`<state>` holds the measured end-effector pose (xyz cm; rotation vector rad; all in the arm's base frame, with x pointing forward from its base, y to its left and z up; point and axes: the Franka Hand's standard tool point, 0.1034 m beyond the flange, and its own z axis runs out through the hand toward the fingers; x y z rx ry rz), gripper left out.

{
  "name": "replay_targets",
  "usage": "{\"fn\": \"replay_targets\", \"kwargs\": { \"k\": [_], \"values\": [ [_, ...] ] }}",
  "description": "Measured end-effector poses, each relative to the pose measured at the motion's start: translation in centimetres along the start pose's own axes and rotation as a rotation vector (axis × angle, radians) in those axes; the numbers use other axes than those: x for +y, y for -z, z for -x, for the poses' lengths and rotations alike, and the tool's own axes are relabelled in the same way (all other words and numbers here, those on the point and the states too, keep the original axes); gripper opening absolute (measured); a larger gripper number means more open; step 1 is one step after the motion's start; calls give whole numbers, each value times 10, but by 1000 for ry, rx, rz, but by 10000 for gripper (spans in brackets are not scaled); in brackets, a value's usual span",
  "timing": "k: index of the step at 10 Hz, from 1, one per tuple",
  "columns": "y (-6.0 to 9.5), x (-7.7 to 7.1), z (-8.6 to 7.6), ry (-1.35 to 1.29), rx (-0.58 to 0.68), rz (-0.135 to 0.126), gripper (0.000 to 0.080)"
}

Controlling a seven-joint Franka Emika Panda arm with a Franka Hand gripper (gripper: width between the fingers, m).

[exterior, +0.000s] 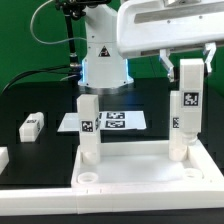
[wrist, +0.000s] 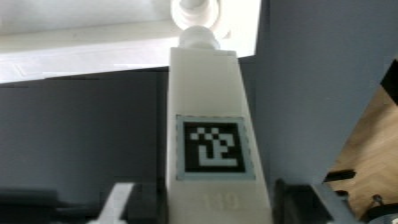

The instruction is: Assemble desk

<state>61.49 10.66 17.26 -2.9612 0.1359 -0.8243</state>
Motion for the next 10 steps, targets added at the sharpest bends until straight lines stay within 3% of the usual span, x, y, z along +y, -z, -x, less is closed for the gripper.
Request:
{"fn": "replay_targets", "kwargs": {
  "k": [5, 10],
  "values": [
    [-22, 7, 14, -29, -29, 17, 284],
    [-40, -1, 16, -41, -38, 21, 284]
  ]
}}
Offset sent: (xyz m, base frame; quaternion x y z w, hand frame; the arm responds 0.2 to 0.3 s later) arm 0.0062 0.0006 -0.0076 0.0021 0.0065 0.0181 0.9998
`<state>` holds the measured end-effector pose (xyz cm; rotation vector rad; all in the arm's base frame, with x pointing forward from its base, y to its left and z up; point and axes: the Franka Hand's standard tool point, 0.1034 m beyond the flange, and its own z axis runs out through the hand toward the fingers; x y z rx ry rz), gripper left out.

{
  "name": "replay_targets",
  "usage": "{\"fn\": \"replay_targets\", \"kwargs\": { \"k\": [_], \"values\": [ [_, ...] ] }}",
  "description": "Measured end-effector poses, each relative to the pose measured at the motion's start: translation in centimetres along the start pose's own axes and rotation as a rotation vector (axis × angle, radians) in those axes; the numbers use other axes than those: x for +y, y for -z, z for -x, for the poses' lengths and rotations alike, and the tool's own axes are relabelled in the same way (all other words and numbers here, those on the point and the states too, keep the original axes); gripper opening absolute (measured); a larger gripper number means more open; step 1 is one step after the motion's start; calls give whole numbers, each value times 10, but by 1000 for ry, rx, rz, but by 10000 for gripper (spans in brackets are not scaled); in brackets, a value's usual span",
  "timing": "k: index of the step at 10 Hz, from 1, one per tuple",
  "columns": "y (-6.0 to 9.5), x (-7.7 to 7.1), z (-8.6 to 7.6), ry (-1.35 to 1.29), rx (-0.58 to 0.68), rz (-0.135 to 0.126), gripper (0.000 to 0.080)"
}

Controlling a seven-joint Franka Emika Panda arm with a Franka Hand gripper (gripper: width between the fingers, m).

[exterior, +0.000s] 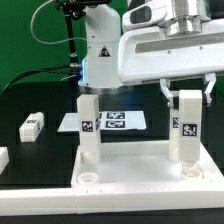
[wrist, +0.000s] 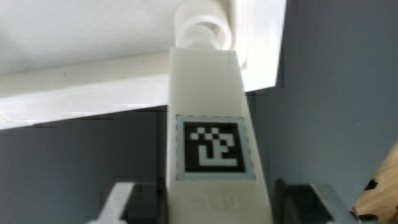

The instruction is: Assemble desk

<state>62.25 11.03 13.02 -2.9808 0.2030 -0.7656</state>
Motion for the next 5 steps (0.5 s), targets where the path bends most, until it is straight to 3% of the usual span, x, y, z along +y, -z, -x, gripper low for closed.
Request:
{"fn": "replay_targets", "kwargs": {
  "k": [5],
  "values": [
    [-11, -4, 7, 8, -12, 4, 284]
  ]
}}
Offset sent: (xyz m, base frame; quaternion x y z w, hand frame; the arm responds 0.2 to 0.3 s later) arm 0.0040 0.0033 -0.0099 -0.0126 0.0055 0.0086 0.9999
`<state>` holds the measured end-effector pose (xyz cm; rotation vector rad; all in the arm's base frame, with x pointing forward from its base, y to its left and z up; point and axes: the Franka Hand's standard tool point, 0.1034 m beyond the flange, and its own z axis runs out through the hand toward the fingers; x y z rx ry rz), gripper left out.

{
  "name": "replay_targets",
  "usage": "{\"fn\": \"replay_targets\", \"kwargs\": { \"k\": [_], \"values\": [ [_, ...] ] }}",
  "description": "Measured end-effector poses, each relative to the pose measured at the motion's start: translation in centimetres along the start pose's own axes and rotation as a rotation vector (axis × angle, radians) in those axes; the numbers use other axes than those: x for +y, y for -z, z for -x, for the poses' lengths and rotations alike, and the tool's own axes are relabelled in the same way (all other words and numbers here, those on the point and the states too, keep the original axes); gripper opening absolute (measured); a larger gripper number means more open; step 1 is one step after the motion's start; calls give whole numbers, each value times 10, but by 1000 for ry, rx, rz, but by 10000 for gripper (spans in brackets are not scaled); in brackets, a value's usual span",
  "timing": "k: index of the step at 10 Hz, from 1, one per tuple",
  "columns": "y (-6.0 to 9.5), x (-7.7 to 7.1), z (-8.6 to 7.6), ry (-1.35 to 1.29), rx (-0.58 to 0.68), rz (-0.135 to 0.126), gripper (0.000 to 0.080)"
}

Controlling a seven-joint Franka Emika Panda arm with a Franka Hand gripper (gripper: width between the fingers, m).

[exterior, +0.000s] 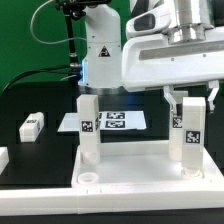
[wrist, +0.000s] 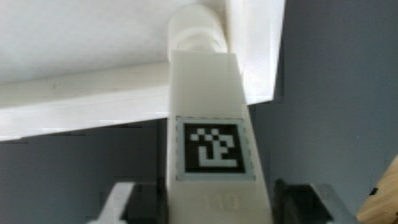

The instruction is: Assemble desk

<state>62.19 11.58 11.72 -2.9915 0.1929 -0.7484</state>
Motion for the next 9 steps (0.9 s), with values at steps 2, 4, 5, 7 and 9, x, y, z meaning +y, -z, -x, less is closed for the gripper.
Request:
{"fn": "replay_targets", "kwargs": {
  "k": [2, 4, 5, 7, 9],
  "values": [
    [-1, 0, -1, -7, 9, -1, 284],
    [-1, 0, -1, -11, 21, -3, 284],
    [-1, 0, -1, -20, 25, -4, 285],
    [-2, 0, -2, -44, 33, -4, 285],
    [-2, 1, -1, -73, 38, -4, 285]
  ]
}}
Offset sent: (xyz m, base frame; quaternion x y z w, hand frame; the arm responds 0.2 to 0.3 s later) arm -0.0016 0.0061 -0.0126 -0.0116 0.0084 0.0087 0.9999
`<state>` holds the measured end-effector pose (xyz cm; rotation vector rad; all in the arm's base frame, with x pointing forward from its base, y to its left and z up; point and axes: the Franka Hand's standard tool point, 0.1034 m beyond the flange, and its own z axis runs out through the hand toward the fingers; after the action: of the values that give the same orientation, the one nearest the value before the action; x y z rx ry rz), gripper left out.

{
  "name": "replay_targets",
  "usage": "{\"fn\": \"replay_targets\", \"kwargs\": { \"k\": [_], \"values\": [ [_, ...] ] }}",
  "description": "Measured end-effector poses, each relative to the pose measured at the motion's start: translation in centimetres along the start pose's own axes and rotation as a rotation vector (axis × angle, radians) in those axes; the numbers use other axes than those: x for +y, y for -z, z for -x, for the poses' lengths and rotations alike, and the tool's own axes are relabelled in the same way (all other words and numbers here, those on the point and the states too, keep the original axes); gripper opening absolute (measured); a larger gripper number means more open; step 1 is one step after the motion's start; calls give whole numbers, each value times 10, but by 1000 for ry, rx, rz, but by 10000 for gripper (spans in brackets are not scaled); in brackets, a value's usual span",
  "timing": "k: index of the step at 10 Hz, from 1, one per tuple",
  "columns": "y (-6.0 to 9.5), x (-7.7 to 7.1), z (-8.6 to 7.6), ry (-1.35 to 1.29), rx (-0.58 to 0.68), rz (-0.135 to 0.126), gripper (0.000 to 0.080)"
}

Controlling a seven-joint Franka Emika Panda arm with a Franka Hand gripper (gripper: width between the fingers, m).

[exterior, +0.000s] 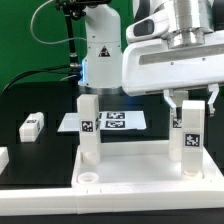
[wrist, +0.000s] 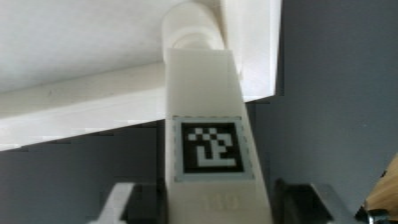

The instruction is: Assemble desk

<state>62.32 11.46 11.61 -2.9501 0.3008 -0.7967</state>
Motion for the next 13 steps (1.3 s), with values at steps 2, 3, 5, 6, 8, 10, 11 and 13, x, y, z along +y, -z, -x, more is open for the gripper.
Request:
{"fn": "replay_targets", "kwargs": {
  "k": [2, 3, 5, 6, 8, 10, 11, 13],
  "values": [
    [0, 1, -1, 0, 1, 3, 285],
    [0, 2, -1, 0, 1, 3, 285],
    [0, 1, 0, 1, 1, 3, 498],
    [0, 1, 0, 2, 1, 3, 498],
    [0, 1, 0, 3, 1, 3, 644],
    [0, 1, 0, 5, 1, 3, 648],
    [0, 1, 0, 6, 1, 3, 648],
    [0, 1, 0, 8, 1, 3, 648]
  ]
}}
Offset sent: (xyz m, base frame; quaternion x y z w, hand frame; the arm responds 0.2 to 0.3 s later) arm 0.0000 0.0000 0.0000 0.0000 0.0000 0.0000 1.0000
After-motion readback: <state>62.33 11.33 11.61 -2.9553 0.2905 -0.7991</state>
